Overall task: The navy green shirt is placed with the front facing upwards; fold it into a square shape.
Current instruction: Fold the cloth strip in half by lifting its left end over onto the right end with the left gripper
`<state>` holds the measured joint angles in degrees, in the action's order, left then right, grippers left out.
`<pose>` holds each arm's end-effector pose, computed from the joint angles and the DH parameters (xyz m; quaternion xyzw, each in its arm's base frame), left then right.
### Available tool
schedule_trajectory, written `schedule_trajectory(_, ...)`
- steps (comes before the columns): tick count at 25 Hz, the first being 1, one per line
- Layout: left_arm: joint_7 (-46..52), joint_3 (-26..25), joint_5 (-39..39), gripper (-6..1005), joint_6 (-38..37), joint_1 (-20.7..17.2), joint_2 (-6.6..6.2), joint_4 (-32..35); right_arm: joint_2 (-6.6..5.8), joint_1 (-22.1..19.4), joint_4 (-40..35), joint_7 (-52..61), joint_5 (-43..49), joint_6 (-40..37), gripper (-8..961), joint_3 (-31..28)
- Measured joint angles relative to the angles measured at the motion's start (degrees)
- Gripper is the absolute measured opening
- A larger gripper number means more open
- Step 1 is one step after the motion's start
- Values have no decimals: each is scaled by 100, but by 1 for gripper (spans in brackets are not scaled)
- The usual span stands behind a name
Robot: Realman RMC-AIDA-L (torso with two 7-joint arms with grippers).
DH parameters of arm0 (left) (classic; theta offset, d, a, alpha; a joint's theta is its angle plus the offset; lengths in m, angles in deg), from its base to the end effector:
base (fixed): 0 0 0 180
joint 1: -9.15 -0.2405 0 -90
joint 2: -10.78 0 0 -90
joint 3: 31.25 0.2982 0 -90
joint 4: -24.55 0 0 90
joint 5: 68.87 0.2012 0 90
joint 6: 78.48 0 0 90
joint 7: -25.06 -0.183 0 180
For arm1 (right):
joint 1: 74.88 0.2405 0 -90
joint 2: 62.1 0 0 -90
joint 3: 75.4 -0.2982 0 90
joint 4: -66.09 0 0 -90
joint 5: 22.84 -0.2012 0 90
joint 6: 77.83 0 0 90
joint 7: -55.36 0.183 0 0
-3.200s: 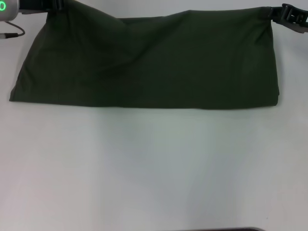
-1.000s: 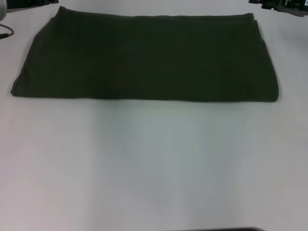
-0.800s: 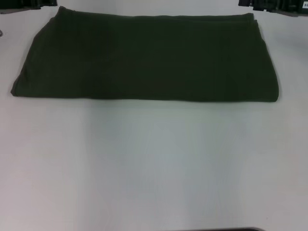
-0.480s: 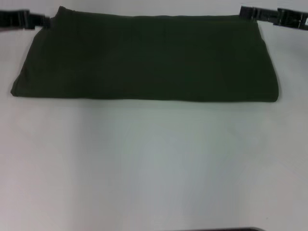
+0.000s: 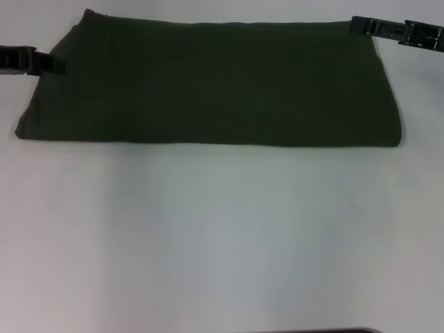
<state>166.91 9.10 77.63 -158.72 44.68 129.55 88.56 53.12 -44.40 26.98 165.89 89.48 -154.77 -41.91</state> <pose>-0.3013 0.4220 0.0219 -0.7965 -0.5339 -0.0509 0.2793 0.3120 0.4076 0.0085 -0.8018 0.4729 0.2879 0.2249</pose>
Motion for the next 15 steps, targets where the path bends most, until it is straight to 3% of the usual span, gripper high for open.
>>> schedule_trajectory(5, -277, -1186, -84, 485, -788, 513, -943, -1717, -1, 33, -49, 23, 0, -86, 911, 17)
schedule_trajectory(8, -427, -1524, -77, 520, -902, 548, -1297, -2174, -1, 36, -89, 31, -1, -160, 911, 32)
schedule_trajectory(10, -353, -1504, 81, 579, -918, 521, -1394, -2246, -18, 42, -94, 43, -1, -214, 911, 43)
schedule_trajectory(15, -120, -1336, 457, 728, -716, 519, -1345, -2340, -93, 54, -103, 222, 31, -285, 912, 40)
